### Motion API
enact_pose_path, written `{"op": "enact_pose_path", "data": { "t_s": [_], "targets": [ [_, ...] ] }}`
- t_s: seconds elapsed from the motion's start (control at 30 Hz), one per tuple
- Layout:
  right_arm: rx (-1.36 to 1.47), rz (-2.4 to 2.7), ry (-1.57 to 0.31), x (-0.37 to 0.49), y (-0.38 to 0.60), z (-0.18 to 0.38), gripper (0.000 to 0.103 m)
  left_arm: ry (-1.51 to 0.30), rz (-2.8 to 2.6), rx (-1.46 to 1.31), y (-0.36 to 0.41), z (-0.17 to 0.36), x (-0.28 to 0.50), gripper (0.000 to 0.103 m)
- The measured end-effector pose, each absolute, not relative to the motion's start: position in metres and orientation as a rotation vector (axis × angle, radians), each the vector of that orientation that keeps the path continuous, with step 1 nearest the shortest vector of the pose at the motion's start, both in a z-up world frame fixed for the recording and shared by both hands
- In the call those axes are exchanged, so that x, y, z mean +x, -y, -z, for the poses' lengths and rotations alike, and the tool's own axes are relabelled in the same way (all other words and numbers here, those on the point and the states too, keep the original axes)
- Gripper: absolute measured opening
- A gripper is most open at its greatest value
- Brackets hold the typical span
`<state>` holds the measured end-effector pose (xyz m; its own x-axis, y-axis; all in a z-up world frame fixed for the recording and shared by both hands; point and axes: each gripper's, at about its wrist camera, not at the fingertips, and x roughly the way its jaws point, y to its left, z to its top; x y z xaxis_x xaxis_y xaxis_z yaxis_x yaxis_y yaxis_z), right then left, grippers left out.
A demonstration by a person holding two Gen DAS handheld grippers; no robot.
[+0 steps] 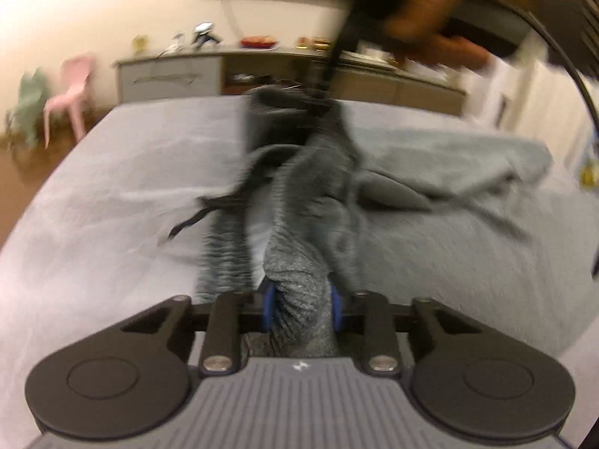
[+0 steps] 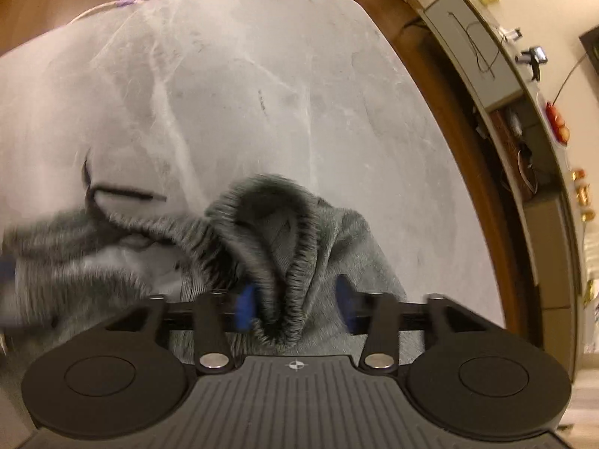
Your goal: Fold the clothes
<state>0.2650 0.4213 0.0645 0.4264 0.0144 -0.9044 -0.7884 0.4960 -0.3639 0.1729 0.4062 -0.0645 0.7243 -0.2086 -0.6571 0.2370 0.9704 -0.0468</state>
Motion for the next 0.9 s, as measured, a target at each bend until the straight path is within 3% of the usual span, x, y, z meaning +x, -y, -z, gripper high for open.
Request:
{"op": "enact_pose_path", "data": {
  "t_s": [0.03,0.1,0.2,0.27,0.3,0.47,0.7,0.8,0.87,0.9],
  "targets": [
    [-0.902,-0.607,-1.013,0.269,-0.426,-0.064,0.07,-0.719,0.257,0.073,-0.4,0.067,0.172,0.021],
    [-0.856,-0.615,-1.015,0.277,-0.435,-0.062,0.076,-0.717,0.274,0.12,-0.39,0.069,0.17,0.02],
    [-0.784,-0.623,-1.032,0.288,-0.444,-0.059,0.073,-0.717,0.306,0.151,-0.383,0.071,0.164,0.019],
    [-0.724,-0.628,-1.056,0.293,-0.444,-0.06,0.06,-0.718,0.325,0.158,-0.38,0.072,0.161,0.019],
    [-0.658,-0.642,-1.059,0.293,-0.441,-0.068,0.058,-0.719,0.334,0.162,-0.379,0.073,0.16,0.019],
    [-0.439,-0.666,-1.046,0.301,-0.42,-0.097,0.064,-0.718,0.365,0.18,-0.37,0.075,0.162,0.019],
    [-0.715,-0.631,-1.012,0.291,-0.458,-0.06,0.072,-0.717,0.409,0.188,-0.369,0.075,0.161,0.019],
    [-0.845,-0.63,-1.008,0.288,-0.474,-0.042,0.065,-0.716,0.425,0.19,-0.372,0.073,0.159,0.019],
    [-0.902,-0.646,-1.015,0.286,-0.478,-0.039,0.046,-0.719,0.43,0.18,-0.376,0.072,0.159,0.019],
    [-0.906,-0.639,-0.98,0.285,-0.477,-0.047,0.03,-0.72,0.432,0.176,-0.378,0.071,0.159,0.019]
  ]
}}
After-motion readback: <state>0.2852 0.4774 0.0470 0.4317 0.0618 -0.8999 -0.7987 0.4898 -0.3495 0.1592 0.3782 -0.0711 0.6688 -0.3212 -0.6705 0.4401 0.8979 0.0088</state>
